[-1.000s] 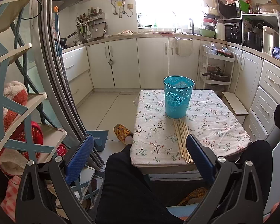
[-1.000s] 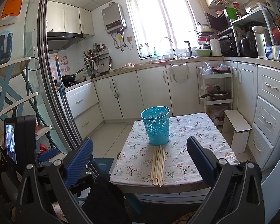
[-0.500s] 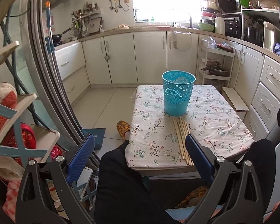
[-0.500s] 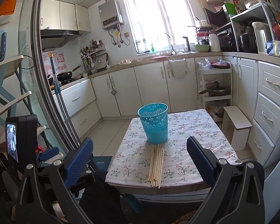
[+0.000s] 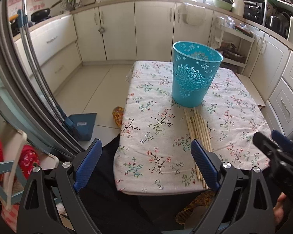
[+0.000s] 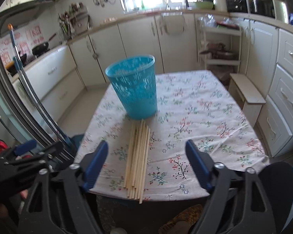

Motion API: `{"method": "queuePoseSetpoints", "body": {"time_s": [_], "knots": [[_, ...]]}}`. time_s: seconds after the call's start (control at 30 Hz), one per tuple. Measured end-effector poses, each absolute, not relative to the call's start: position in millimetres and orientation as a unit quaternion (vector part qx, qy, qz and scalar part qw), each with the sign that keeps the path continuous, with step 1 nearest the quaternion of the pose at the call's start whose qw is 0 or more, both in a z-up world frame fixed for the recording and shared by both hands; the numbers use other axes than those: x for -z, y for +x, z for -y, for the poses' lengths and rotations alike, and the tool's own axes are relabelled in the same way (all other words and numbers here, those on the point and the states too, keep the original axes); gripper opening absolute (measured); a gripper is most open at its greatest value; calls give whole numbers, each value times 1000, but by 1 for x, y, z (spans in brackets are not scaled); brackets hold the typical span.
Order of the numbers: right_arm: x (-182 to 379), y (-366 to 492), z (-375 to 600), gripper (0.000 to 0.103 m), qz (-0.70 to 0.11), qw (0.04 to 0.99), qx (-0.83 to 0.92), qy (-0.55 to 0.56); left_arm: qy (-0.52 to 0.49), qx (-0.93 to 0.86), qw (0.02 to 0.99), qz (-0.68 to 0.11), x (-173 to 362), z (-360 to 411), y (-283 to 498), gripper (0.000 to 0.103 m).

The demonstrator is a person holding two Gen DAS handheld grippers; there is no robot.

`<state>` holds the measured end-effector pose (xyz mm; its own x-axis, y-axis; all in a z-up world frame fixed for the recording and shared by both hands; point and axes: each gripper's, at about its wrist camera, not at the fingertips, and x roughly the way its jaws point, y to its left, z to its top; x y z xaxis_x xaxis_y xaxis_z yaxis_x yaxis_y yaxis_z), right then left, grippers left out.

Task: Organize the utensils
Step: 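Move both grippers toward the wooden sticks beside the teal bin, then close the left gripper on a single wooden stick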

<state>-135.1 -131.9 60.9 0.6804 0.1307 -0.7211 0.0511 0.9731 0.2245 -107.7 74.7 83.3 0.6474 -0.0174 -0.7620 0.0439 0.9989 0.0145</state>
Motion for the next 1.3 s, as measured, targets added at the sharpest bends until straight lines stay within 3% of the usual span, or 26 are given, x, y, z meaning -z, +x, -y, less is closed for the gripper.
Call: {"method": "queuePoseSetpoints", "body": {"time_s": [0.03, 0.23, 0.47, 0.63, 0.97, 1.3], "knots": [[-52, -124, 133, 56, -402, 906, -31, 129, 16, 18, 904, -426, -76, -73, -100, 88], [-9, -86, 142, 33, -445, 885, -26, 133, 18, 22, 889, -456, -42, -64, -65, 88], [25, -57, 128, 28, -476, 868, -42, 137, 25, 29, 874, -485, -11, -48, -36, 88], [41, -46, 120, 18, -488, 863, -52, 119, 25, 24, 861, -508, -2, -42, -20, 88], [43, -33, 125, 7, -484, 871, -58, 60, 33, 26, 856, -515, 11, -32, -1, 88], [43, -31, 133, 6, -480, 874, -56, 37, 48, 32, 850, -524, 26, -14, 17, 88]]}}
